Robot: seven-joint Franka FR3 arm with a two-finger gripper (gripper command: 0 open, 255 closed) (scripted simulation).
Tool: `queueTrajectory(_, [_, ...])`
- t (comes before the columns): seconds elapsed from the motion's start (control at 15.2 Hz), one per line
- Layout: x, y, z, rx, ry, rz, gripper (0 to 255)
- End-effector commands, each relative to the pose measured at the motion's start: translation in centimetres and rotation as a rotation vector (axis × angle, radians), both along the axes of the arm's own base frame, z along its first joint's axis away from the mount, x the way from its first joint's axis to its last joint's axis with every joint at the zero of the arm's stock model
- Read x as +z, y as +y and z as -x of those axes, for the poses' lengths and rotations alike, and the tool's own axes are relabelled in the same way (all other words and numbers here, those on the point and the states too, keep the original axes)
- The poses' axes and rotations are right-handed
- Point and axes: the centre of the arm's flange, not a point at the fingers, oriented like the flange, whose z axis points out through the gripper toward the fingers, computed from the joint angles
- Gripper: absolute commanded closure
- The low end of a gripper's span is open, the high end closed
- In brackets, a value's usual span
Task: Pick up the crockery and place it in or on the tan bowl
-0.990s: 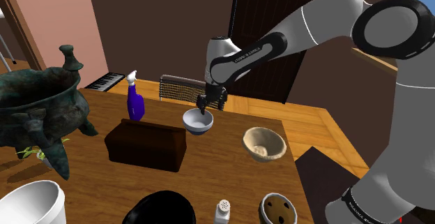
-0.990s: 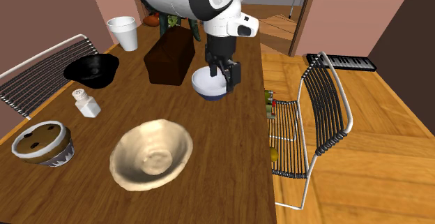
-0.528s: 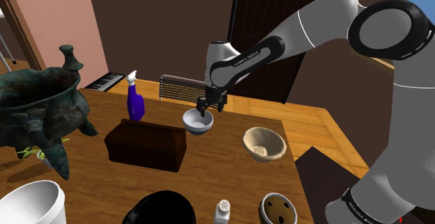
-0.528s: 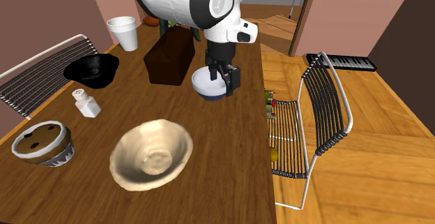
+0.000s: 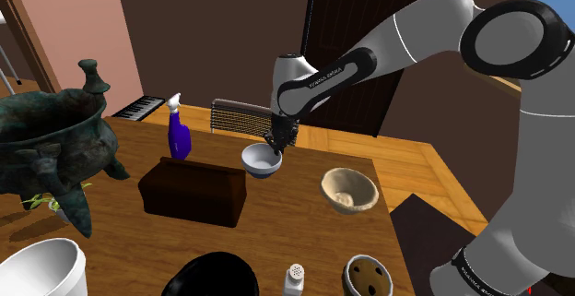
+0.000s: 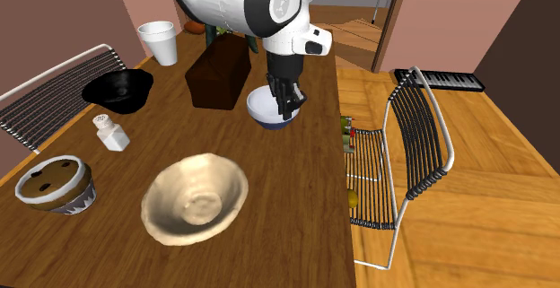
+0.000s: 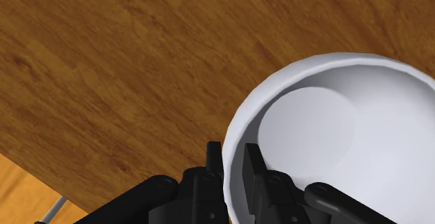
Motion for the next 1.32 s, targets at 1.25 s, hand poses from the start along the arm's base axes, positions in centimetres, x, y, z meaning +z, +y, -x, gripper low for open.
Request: queueTrajectory(1.25, [8.4,0.0,0.0,0.000,0.000,0.000,255])
